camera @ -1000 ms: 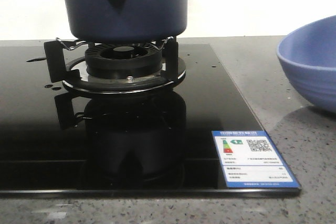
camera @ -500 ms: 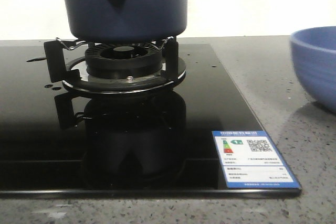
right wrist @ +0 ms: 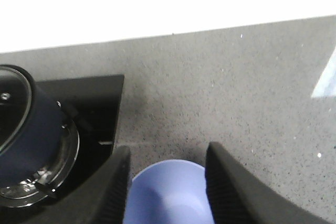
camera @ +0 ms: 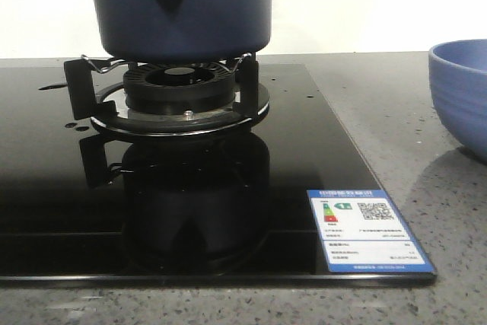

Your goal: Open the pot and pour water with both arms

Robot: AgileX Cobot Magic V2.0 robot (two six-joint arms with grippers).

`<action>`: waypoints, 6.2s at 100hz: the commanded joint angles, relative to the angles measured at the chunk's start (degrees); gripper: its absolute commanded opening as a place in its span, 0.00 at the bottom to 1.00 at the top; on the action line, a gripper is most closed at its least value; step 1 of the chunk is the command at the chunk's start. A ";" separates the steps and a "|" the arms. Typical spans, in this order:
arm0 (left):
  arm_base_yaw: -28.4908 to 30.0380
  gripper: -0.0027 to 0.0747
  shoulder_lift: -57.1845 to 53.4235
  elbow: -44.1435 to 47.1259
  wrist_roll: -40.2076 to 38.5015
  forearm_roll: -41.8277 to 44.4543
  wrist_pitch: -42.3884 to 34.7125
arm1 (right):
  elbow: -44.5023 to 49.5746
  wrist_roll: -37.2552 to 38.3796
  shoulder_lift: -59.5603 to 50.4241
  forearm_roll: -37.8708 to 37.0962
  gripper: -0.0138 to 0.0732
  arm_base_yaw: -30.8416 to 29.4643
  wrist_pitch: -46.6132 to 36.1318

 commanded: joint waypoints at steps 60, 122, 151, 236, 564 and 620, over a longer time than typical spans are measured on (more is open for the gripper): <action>-0.15 0.77 -9.32 -1.87 0.74 -4.22 -0.36 | 1.17 -0.26 -2.36 0.25 0.50 -0.47 -3.26; -0.15 0.01 -54.88 31.14 -3.35 -4.22 -23.41 | 37.83 -11.23 -30.59 3.88 0.09 0.62 -23.89; -0.15 0.01 -67.79 45.24 -3.35 -4.22 -27.46 | 52.21 -13.91 -47.42 3.88 0.09 0.62 -33.95; -0.15 0.01 -69.03 49.29 -3.35 -4.22 -27.19 | 53.74 -13.91 -49.95 3.88 0.09 0.62 -32.55; 19.08 0.01 -87.16 64.70 -100.62 96.27 -14.91 | 85.04 -0.22 -54.87 -7.93 0.09 -6.04 -56.80; 19.08 0.01 -87.16 64.70 -100.62 96.27 -14.91 | 84.96 -0.22 -54.84 -7.57 0.09 -6.13 -46.82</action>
